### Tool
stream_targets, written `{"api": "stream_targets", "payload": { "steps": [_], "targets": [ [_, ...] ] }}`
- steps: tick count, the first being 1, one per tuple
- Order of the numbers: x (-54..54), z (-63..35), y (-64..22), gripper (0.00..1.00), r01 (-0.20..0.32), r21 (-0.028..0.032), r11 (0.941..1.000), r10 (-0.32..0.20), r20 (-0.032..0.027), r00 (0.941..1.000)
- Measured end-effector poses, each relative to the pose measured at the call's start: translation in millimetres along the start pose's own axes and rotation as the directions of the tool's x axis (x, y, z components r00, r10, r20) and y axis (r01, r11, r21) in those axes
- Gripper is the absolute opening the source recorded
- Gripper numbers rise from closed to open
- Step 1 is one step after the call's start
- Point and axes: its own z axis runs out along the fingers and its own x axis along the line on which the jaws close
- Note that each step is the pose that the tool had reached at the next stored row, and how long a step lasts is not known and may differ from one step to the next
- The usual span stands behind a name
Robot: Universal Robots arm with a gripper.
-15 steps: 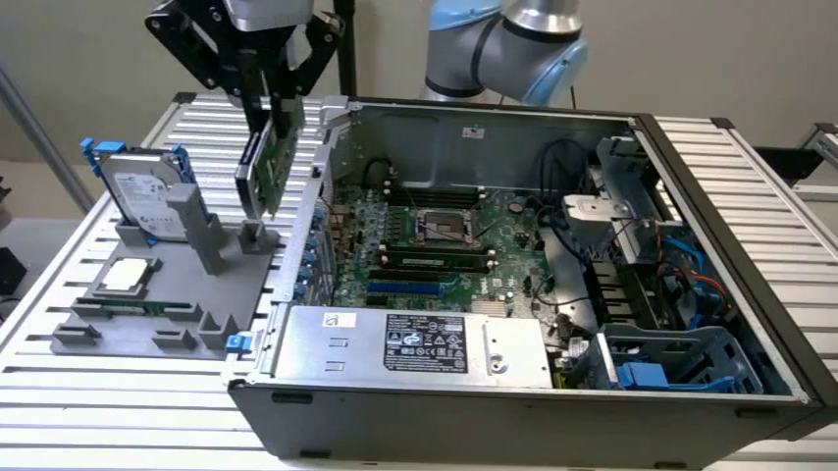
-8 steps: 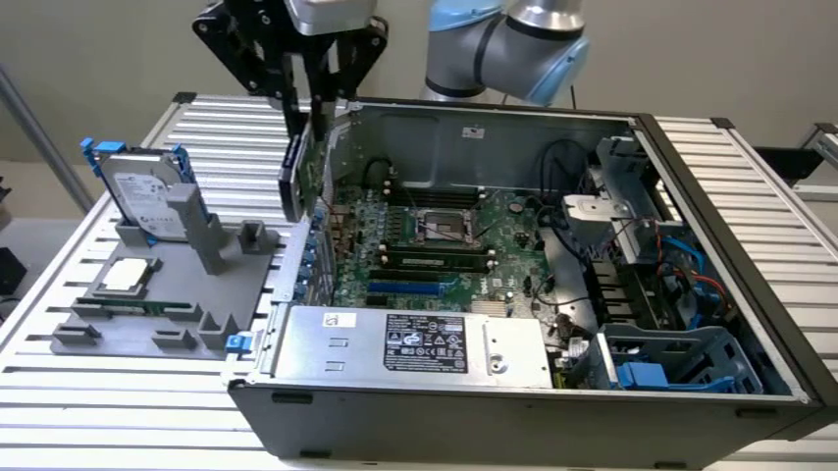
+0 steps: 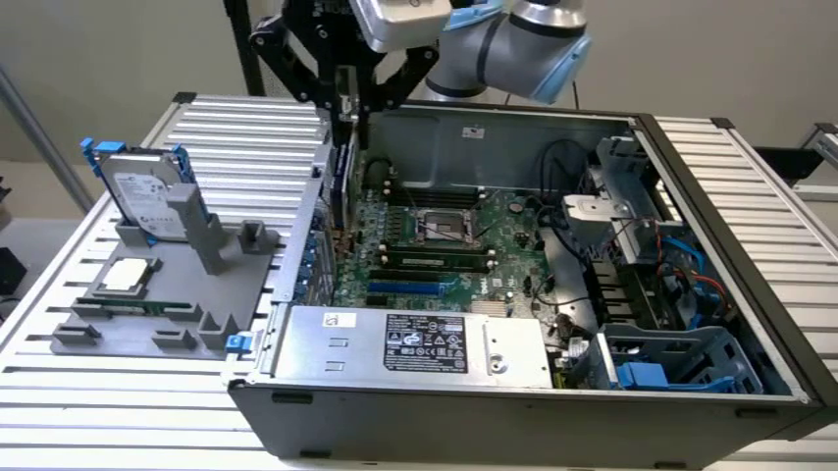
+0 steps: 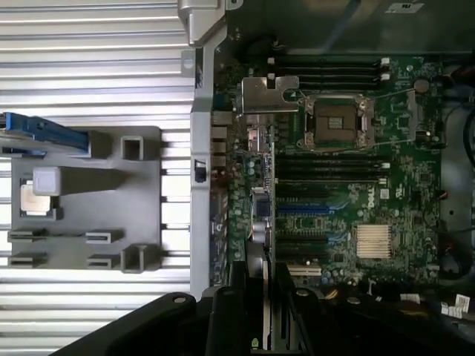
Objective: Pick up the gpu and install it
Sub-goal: 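Pick up the gpu and move the gpu toward the slot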
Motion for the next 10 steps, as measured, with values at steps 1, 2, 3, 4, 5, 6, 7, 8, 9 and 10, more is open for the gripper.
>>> {"api": "stream_targets", "payload": {
  "steps": [1, 2, 3, 4, 5, 6, 7, 8, 9, 10],
  "targets": [
    [-4.7, 1.8, 0.1, 0.00, 0.000, 0.0010, 1.0000, 0.000, 0.0000, 1.0000],
    [-9.2, 3.4, 0.1, 0.00, 0.000, 0.0021, 1.0000, 0.000, 0.0000, 1.0000],
    [-14.0, 5.3, 0.2, 0.00, 0.000, 0.0032, 1.0000, 0.000, 0.0000, 1.0000],
    [-18.7, 7.1, 0.3, 0.00, 0.000, 0.0043, 1.0000, 0.000, 0.0001, 1.0000],
    [-22.9, 8.7, 0.3, 0.00, 0.000, 0.0053, 1.0000, 0.000, 0.0001, 1.0000],
    [-27.7, 10.5, 0.5, 0.00, 0.000, 0.0064, 1.0000, 0.000, 0.0001, 1.0000],
    [-32.4, 12.3, 0.6, 0.00, 0.000, 0.0075, 1.0000, 0.000, 0.0002, 1.0000],
    [-36.6, 13.9, 0.7, 0.00, 0.000, 0.0086, 1.0000, 0.000, 0.0003, 1.0000],
    [-41.4, 15.7, 0.9, 0.00, 0.000, 0.0099, 1.0000, 0.000, 0.0002, 1.0000],
    [-45.8, 17.4, 1.1, 0.00, 0.000, 0.0110, 0.9999, 0.000, 0.0002, 1.0000]
  ]
}}
